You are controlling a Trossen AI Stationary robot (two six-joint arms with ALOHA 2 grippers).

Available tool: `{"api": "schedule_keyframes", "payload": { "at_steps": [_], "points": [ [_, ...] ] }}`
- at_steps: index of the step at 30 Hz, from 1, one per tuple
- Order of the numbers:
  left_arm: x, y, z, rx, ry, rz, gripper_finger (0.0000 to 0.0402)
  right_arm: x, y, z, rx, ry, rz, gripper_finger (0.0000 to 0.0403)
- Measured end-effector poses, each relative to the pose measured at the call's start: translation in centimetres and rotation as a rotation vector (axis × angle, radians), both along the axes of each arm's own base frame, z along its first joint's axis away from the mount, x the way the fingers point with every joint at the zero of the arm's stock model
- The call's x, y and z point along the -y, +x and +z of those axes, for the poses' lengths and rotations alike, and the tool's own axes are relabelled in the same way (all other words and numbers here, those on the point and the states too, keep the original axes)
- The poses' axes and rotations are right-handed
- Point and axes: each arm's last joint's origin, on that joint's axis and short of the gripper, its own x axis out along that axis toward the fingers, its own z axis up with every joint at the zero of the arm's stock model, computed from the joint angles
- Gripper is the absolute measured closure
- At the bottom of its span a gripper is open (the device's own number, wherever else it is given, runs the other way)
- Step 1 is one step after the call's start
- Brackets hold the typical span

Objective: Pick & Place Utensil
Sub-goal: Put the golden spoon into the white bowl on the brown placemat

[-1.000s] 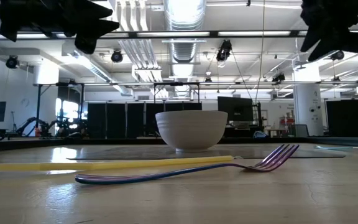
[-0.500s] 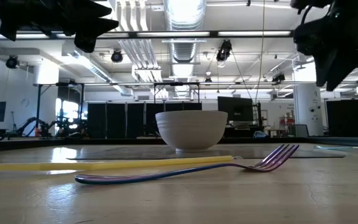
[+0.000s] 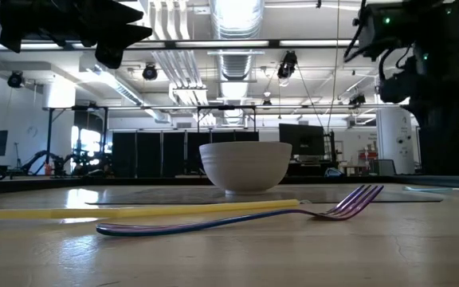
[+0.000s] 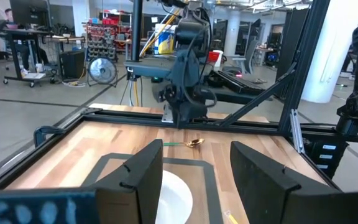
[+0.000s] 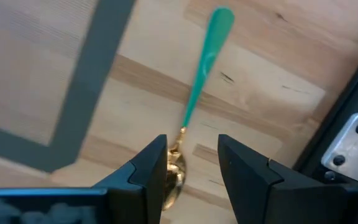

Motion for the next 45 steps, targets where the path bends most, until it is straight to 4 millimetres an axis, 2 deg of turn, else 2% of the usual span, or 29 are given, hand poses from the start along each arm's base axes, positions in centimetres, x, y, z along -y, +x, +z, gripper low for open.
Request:
{"api": "schedule_keyframes", "payload": {
  "at_steps": [28, 45],
  "points": [
    [0.0, 0.0, -0.3, -0.031, -0.029, -0.001, 0.022, -0.4, 1.4, -3.7, -0.144, 0.027, 0.013, 0.0249],
    [0.0, 0.0, -0.3, -0.03, -0.027, -0.001, 0.022, -0.4, 0.8, -6.1, -0.086, 0.029, 0.005, 0.0258]
  ]
}}
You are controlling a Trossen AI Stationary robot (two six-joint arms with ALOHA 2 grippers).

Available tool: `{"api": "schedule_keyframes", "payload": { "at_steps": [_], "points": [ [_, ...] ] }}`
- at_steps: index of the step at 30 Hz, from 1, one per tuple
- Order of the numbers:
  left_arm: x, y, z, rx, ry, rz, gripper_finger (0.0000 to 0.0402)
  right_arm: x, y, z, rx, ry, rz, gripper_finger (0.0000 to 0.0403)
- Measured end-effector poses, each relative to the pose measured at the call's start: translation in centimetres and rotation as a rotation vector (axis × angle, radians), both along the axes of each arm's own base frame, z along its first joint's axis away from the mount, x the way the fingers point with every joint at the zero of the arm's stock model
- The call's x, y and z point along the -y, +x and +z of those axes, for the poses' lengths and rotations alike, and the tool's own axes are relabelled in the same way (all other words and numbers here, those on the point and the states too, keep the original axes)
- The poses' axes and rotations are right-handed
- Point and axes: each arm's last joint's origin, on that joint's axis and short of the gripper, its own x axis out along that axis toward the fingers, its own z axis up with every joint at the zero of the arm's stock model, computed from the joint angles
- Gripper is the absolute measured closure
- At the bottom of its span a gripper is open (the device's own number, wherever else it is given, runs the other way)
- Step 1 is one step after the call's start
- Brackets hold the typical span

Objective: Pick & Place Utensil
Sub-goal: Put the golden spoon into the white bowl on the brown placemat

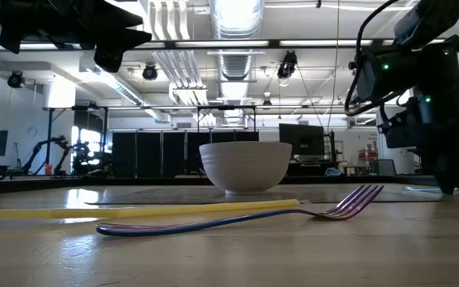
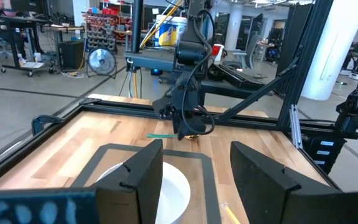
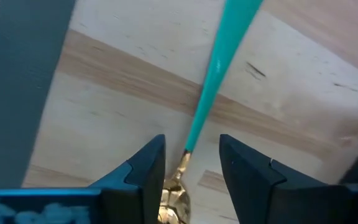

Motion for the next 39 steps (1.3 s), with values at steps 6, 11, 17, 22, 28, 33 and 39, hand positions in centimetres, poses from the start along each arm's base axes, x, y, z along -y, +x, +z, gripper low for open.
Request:
{"api": "schedule_keyframes", "payload": {
  "at_steps": [6, 11, 17, 22, 28, 33, 39],
  "points": [
    [0.0, 0.0, 0.0, 0.0, 0.0, 0.0, 0.022, 0.0, -0.3, -0.6, 0.01, 0.004, 0.005, 0.0282],
    [0.0, 0.0, 0.0, 0.0, 0.001, 0.0, 0.022, -0.1, -0.4, -0.5, 0.025, 0.014, 0.01, 0.0323],
    [0.0, 0.0, 0.0, -0.001, -0.001, 0.0, 0.022, -0.1, -0.5, -0.3, 0.039, 0.016, 0.027, 0.0376],
    [0.0, 0.0, -0.1, -0.01, -0.005, 0.0, 0.022, -0.1, -0.6, -0.2, 0.042, 0.013, 0.043, 0.039],
    [0.0, 0.0, -0.1, -0.01, -0.014, 0.0, 0.022, 0.0, -0.8, 0.2, 0.052, 0.004, 0.072, 0.039],
    [0.0, 0.0, -0.1, -0.009, -0.032, 0.0, 0.022, -0.1, -0.8, 1.0, 0.107, 0.006, 0.083, 0.039],
    [0.0, 0.0, 0.2, 0.017, -0.079, -0.002, 0.022, -0.7, -0.6, 2.4, 0.194, 0.019, 0.125, 0.039]
  ]
}}
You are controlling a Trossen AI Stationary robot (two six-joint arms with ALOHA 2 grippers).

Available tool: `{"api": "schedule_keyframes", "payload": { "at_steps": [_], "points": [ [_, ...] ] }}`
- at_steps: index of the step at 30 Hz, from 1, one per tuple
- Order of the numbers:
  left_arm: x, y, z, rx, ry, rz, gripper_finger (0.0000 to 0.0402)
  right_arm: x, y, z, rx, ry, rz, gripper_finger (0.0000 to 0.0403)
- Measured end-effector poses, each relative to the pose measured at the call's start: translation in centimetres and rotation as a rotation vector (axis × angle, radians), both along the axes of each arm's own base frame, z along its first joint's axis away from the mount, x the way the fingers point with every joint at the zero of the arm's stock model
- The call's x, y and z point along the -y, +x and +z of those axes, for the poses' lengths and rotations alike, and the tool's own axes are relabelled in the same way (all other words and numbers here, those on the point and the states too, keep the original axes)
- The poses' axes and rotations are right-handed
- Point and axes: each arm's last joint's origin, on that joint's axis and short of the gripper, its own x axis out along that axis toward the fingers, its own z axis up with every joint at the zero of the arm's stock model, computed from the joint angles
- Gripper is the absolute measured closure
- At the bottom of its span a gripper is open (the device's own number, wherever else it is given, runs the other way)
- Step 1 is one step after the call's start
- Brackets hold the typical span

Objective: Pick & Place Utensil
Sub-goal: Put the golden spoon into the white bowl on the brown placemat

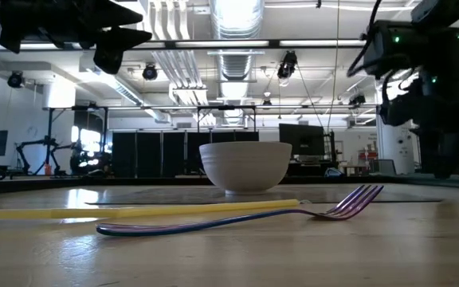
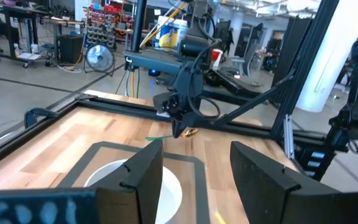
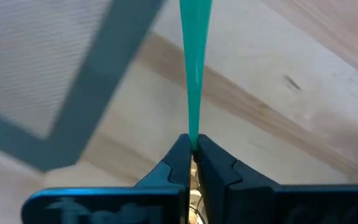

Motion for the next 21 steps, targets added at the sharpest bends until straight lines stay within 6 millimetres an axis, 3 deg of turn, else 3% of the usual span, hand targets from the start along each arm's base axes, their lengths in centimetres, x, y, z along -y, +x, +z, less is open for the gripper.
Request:
{"api": "schedule_keyframes", "payload": {
  "at_steps": [9, 21],
  "points": [
    [-0.1, 0.5, 0.0, 0.012, -0.031, 0.02, 0.0221, -1.6, 0.5, 2.7, 0.1, -0.027, 0.042, 0.039],
    [-0.2, 2.8, -0.4, 0.072, -0.047, 0.027, 0.0221, -2.4, 1.5, 5.9, 0.16, -0.174, 0.105, 0.039]
  ]
}}
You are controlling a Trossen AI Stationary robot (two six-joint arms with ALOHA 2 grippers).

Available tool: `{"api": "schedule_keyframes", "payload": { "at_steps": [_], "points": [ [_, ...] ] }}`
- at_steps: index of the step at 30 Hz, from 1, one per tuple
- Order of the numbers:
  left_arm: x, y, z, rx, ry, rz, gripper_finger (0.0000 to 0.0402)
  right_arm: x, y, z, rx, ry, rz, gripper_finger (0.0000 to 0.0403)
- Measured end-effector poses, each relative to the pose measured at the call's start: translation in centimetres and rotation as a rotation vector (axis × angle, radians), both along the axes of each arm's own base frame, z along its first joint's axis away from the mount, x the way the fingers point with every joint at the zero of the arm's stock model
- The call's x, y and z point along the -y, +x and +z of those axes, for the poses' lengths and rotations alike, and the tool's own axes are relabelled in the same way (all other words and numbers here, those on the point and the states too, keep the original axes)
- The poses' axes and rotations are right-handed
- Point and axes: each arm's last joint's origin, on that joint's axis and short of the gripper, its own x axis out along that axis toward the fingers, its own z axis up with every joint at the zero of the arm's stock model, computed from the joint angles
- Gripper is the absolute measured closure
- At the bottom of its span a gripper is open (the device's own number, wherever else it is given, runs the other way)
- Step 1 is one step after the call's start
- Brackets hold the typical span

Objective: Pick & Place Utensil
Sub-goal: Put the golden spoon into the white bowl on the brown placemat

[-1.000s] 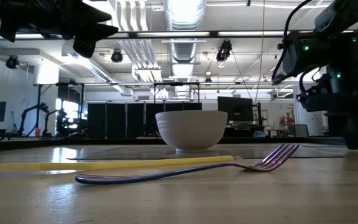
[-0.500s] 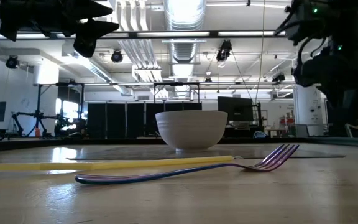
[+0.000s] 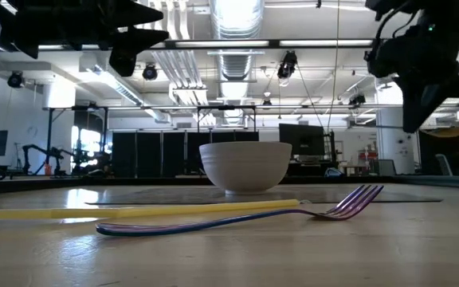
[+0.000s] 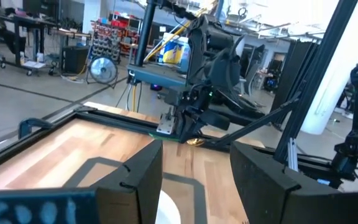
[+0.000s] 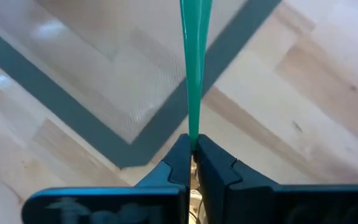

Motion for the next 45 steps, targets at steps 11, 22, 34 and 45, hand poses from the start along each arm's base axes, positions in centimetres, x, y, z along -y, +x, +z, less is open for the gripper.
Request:
{"api": "schedule_keyframes", "payload": {
  "at_steps": [11, 22, 34, 45],
  "points": [
    [-0.1, 2.2, -0.9, -0.024, -0.041, -0.003, 0.0221, 0.1, 0.9, 2.5, 0.074, -0.134, 0.078, 0.039],
    [-0.2, 4.5, -1.0, -0.075, -0.044, -0.002, 0.022, 0.3, 2.5, 5.3, 0.225, -0.329, 0.155, 0.039],
    [-0.3, 6.3, -0.8, -0.093, -0.031, -0.001, 0.022, 0.4, 4.1, 6.5, 0.369, -0.533, 0.203, 0.039],
    [-0.4, 7.2, -0.9, -0.106, -0.004, 0.009, 0.022, 0.0, 7.8, 5.8, 0.409, -0.724, 0.287, 0.039]
  ]
}}
